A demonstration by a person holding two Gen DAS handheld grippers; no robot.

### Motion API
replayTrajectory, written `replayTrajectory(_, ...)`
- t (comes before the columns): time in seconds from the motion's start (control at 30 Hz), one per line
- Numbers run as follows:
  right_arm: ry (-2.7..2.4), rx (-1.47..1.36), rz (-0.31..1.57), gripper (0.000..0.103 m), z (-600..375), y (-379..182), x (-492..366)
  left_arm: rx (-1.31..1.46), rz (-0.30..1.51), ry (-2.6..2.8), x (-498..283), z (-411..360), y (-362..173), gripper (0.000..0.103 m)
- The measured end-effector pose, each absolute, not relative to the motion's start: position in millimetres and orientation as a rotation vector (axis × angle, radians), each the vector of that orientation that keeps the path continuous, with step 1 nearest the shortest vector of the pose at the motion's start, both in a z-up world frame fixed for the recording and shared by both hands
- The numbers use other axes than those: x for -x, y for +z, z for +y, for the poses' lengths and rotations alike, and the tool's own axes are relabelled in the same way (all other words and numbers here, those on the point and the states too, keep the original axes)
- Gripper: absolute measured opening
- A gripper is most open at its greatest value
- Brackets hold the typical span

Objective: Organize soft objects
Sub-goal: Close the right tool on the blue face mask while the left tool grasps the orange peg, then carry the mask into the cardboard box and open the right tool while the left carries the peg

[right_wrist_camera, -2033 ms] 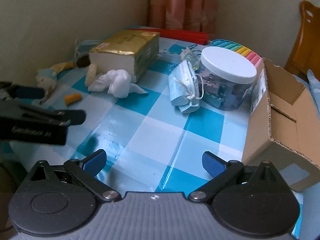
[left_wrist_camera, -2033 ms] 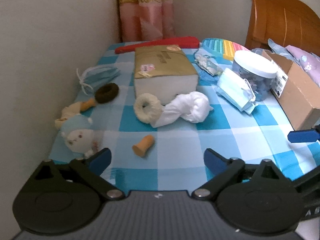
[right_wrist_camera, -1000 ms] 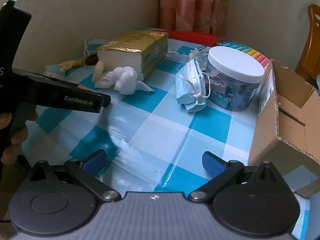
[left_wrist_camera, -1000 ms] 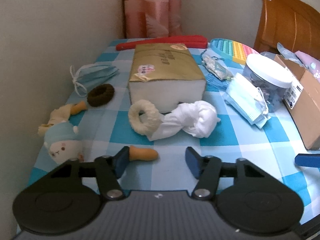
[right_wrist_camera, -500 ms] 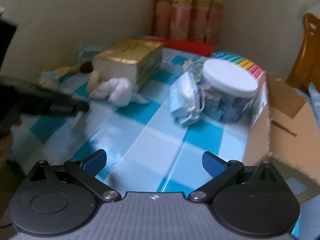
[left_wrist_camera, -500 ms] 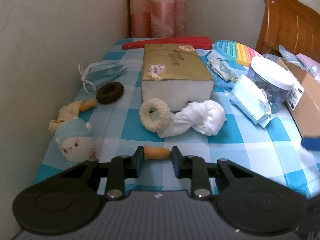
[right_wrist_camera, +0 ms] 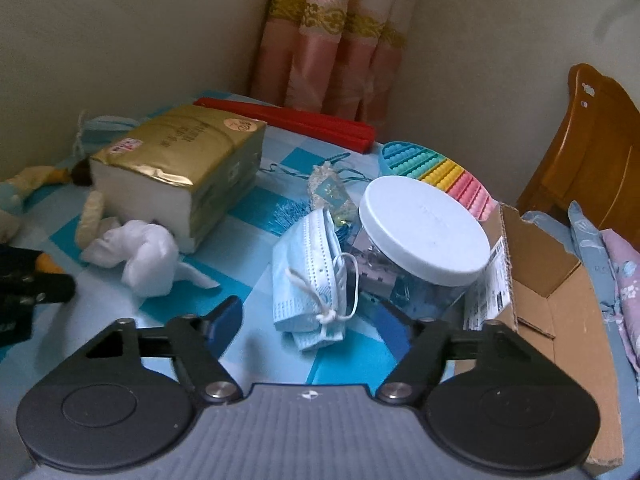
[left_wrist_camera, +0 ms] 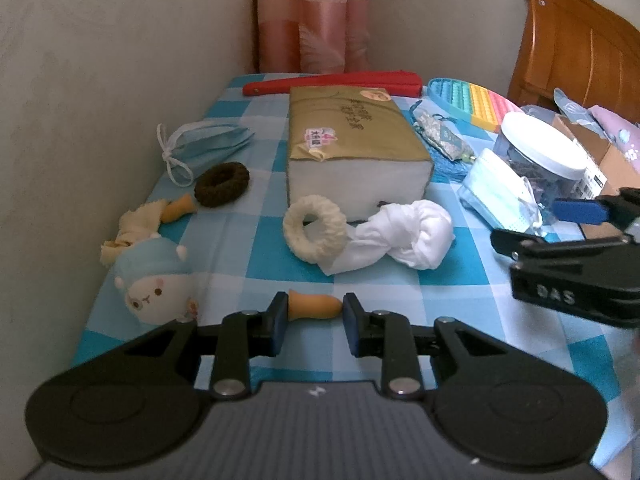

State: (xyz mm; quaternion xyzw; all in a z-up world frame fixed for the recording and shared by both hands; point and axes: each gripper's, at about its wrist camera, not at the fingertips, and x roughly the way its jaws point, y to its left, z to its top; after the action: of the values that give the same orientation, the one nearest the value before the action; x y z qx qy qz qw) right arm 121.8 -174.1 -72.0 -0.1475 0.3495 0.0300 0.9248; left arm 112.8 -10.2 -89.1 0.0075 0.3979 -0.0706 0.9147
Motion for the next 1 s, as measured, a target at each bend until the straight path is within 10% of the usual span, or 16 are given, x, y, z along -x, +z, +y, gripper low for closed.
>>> replayTrajectory(0.33, 0.041, 0.327, 0.737, 0.026, -165.8, -83.2, -134.7, -0.011, 0.82, -0.15, -111.5, -9.7, -89.6, 0.028)
replayTrajectory(1.0, 0.066, 0.252, 0.668, 0.023, -201.3, -18.9, -68.3, -0.041, 0.788, -0.209, -74.3, -15.6, -53.1, 0.027)
